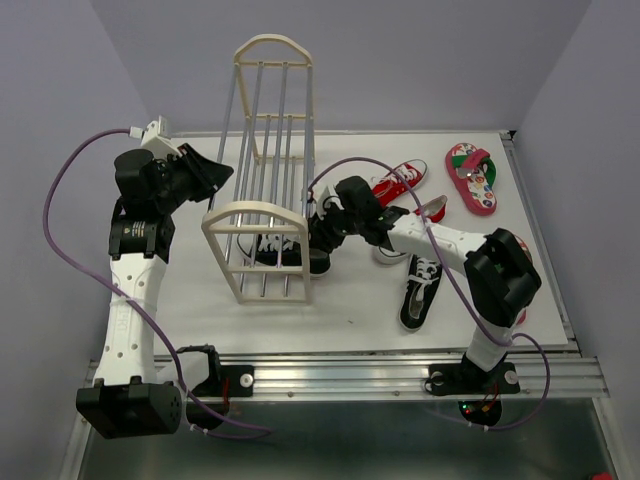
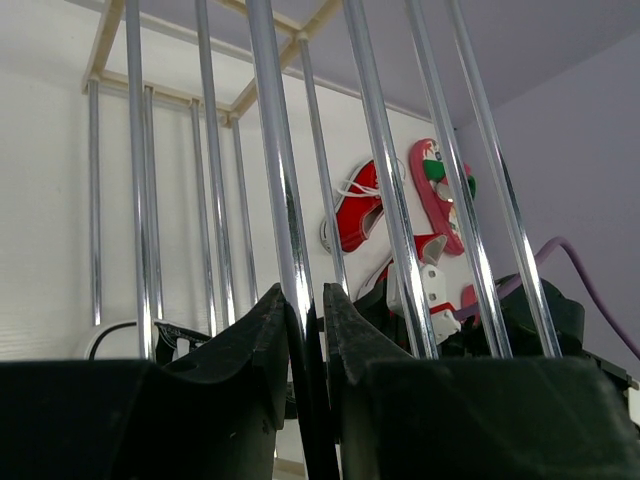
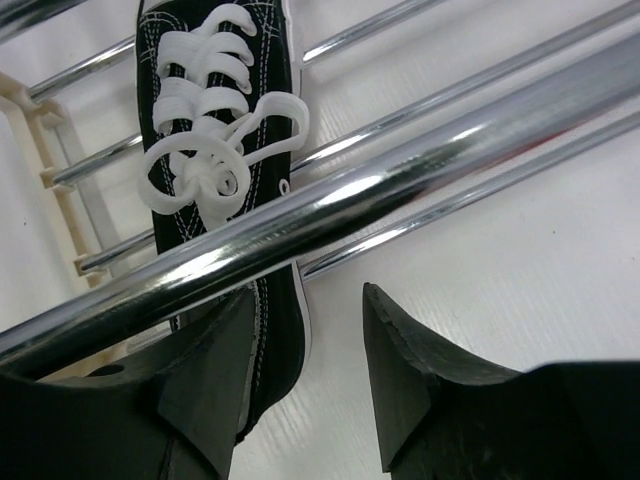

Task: Place and organize the shoes onto the shoe shelf

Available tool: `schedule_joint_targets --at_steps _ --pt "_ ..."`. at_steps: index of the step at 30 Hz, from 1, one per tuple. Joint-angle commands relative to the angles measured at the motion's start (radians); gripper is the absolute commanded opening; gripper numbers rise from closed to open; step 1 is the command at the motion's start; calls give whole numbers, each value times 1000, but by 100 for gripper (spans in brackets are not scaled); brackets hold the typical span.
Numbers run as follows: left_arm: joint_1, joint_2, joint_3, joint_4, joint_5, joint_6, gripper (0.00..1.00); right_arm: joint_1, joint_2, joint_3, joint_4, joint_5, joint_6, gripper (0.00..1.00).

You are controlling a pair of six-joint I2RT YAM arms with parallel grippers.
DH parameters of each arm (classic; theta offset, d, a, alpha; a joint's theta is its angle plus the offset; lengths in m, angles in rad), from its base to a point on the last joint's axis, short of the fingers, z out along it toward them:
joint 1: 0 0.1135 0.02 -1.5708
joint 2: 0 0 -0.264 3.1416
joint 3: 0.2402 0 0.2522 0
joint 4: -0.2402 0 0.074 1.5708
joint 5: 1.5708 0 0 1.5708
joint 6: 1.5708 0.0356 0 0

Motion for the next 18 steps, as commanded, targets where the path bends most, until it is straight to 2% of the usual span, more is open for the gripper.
schedule_joint_targets --at_steps 1,5,7,8,9,10,16,18 --pt "-23 45 -73 -20 35 172 0 51 -7 16 134 48 39 54" --pt "-25 45 -73 -20 32 169 0 51 -61 15 131 131 86 62" --pt "-25 47 -73 -20 32 169 0 51 -90 8 116 212 120 71" --pt "-25 45 -73 -20 28 168 0 51 -125 5 105 254 173 77" --pt "-25 47 -74 -20 28 166 0 51 -147 2 95 362 198 84" --pt "-25 45 -74 -20 25 166 0 51 -170 -17 93 431 255 100" --pt "-21 46 -73 -19 0 159 0 42 -397 -131 -71 743 473 100" --pt "-21 50 -71 -20 -4 160 0 33 -450 -168 -186 848 572 100"
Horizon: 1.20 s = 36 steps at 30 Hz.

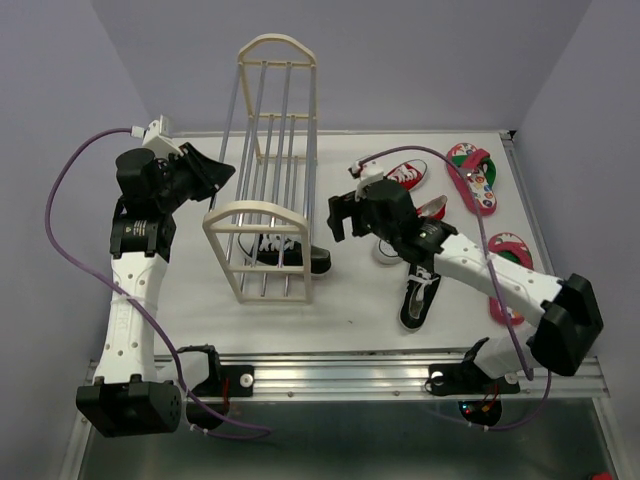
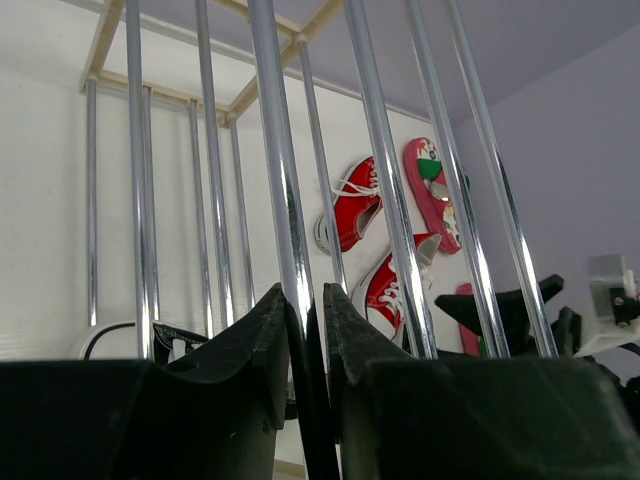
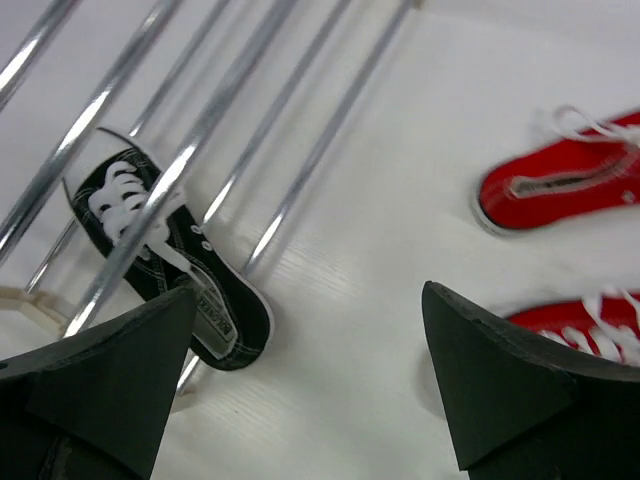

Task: Place and organize the shoes onto the shoe shelf

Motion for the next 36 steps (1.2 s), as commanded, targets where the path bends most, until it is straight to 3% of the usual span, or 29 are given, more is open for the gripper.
schedule_joint_targets --at_steps 1,5,11,14,22,27,36 --pt "-20 48 -72 -32 -10 165 0 -9 -151 -58 -242 308 257 100" --pt "-19 57 -71 -31 -9 162 0 -18 -274 -113 -530 386 510 100" --pt "-20 60 -69 -37 -38 157 0 -27 -453 -142 -989 382 827 100" --pt "-20 58 -69 -38 -41 159 0 -27 -509 -165 -1121 361 900 100" --pt "-19 57 -72 -38 -30 159 0 -27 -598 -311 -1096 206 953 100" --pt "-20 57 -75 -38 -29 159 0 -27 -561 -400 -932 187 899 100" --pt "-20 58 -83 -35 -23 159 0 -27 -454 -487 -734 193 856 87"
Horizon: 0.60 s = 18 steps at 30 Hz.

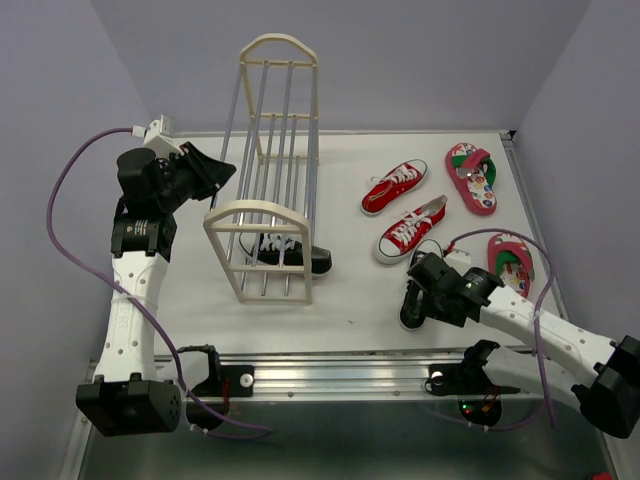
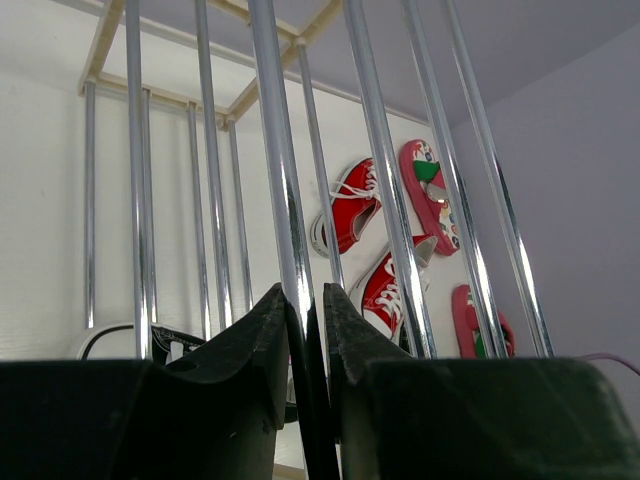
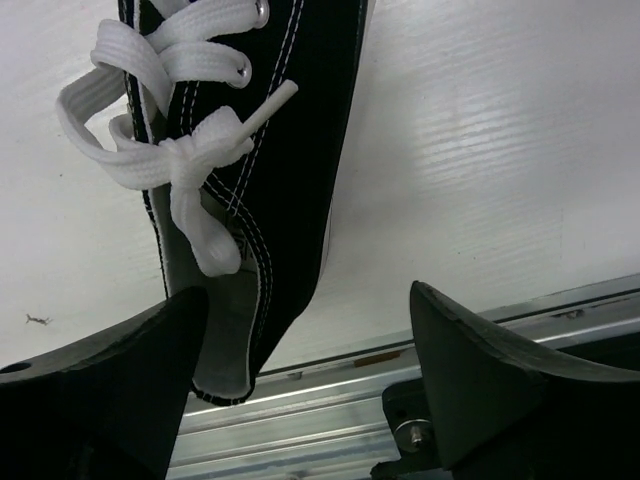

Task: Place and organize the shoes onto the shoe shelf

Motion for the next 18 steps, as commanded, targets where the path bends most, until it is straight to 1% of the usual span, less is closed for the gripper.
schedule_joint_targets --at_steps 1,3,5,13,14,15,16,18 --pt "-16 48 -76 -52 -24 169 0 -4 33 -35 135 -3 -12 80" --pt "-16 47 -78 -52 -24 169 0 -4 34 -57 146 6 4 74" --pt "-16 48 -76 -52 -24 169 0 -4 31 -69 146 11 9 70" --pt "-14 47 -78 -52 -25 170 0 -4 21 -89 152 26 34 37" --pt "-16 45 -78 -52 -22 170 0 -4 24 -87 158 29 32 35" --pt "-16 44 -78 -52 -21 170 0 -4 25 -89 160 37 32 31" --pt "-16 41 -78 -53 -19 170 0 -4 27 -87 163 45 32 23" --pt "-16 37 -78 -52 -19 172 0 -4 24 -86 171 55 28 12"
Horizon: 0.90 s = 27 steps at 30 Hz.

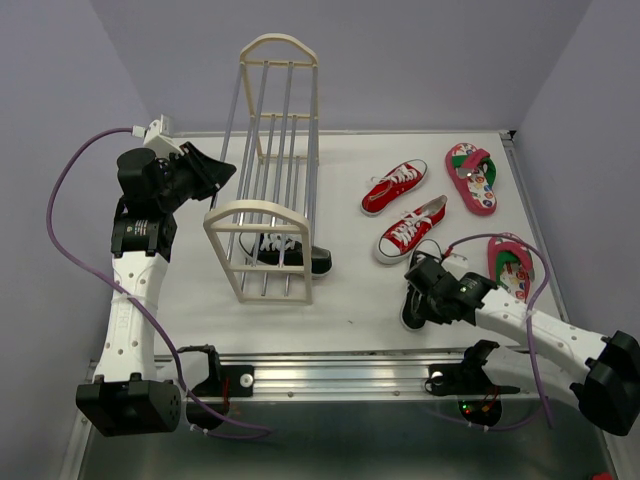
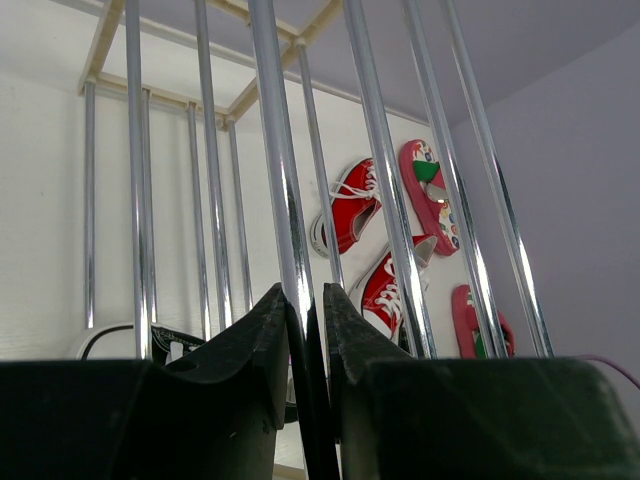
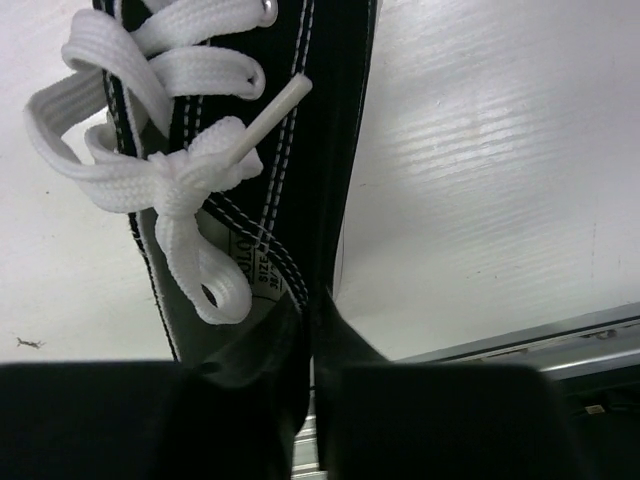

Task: Place and organize the shoes onto the shoe shelf

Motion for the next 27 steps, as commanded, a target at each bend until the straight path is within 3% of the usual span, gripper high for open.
schedule_joint_targets --at_steps 1,6,11,15,24,27 --pt "-16 34 -77 -54 -20 174 0 -4 -17 4 43 63 5 1" --pt "-14 36 -78 -52 -7 177 0 -4 -81 45 63 130 -73 1" --pt "-16 44 -78 -50 -3 175 0 -4 -58 200 -89 311 -137 1" --pt "-16 37 -77 -50 -12 177 0 -4 -70 286 -20 318 -236 1" --pt "-16 45 -77 -50 -14 175 0 -4 -40 516 -137 528 -308 1" --pt "-14 47 -75 -52 -15 175 0 -4 -41 549 -68 530 -443 1"
